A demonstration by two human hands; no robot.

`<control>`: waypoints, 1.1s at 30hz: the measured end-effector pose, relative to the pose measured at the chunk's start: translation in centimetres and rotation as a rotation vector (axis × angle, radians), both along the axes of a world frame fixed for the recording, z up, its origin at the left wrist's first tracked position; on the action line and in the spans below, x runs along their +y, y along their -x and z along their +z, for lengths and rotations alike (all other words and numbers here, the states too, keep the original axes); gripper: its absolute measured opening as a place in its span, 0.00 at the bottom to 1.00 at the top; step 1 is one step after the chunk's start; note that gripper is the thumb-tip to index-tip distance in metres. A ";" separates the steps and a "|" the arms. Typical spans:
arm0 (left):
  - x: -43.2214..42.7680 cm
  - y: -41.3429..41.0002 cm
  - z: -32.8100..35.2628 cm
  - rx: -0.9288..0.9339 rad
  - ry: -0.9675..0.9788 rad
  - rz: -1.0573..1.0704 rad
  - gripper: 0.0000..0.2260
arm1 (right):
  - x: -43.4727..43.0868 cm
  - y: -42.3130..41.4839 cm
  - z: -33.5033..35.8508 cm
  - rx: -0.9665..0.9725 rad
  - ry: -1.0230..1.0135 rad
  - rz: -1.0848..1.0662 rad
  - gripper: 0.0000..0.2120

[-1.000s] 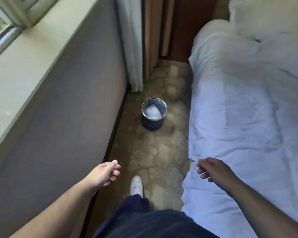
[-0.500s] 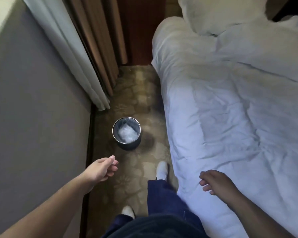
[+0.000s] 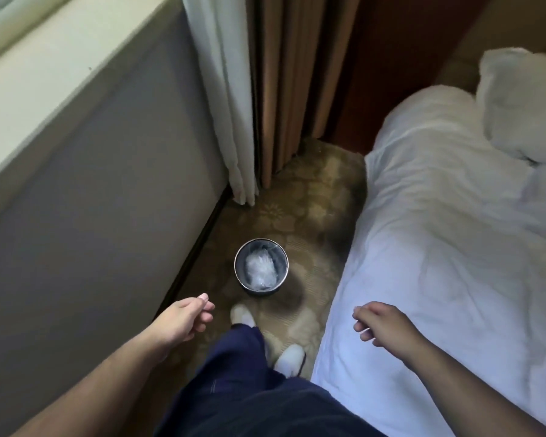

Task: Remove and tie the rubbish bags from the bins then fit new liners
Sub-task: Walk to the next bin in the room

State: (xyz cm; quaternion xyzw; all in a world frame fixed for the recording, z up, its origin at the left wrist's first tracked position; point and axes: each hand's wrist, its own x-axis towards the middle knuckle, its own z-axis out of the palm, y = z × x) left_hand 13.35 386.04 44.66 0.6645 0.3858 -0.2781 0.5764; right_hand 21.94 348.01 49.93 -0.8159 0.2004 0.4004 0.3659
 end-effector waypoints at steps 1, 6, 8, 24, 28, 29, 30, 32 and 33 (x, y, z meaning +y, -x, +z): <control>0.4 -0.2 -0.4 0.012 0.008 0.036 0.17 | 0.8 -1.8 0.0 -0.014 0.002 0.045 0.13; 2.1 -3.2 -1.6 0.055 0.101 0.197 0.15 | 5.6 -10.4 0.9 -0.095 0.020 0.260 0.14; 2.8 -4.9 -1.8 0.053 0.114 0.226 0.15 | 7.6 -13.4 1.5 -0.136 0.015 0.325 0.13; 2.1 -10.8 -0.8 0.085 -0.013 0.682 0.17 | 15.2 -32.5 -2.5 -0.084 -0.106 0.663 0.10; -3.1 -11.7 0.2 0.109 -0.038 0.949 0.16 | 16.8 -38.4 -4.1 -0.038 -0.120 0.849 0.08; -4.7 -12.0 0.5 0.115 -0.038 1.001 0.16 | 17.0 -39.5 -4.4 -0.017 -0.124 0.886 0.08; -6.1 -12.4 0.8 0.124 -0.039 1.040 0.15 | 17.2 -40.5 -4.8 0.003 -0.124 0.920 0.08; -8.9 -12.7 1.2 0.140 -0.039 1.104 0.15 | 17.2 -41.8 -5.3 0.026 -0.108 0.999 0.08; -10.1 -12.8 1.3 0.148 -0.036 1.131 0.15 | 17.0 -42.2 -5.4 0.032 -0.094 1.036 0.08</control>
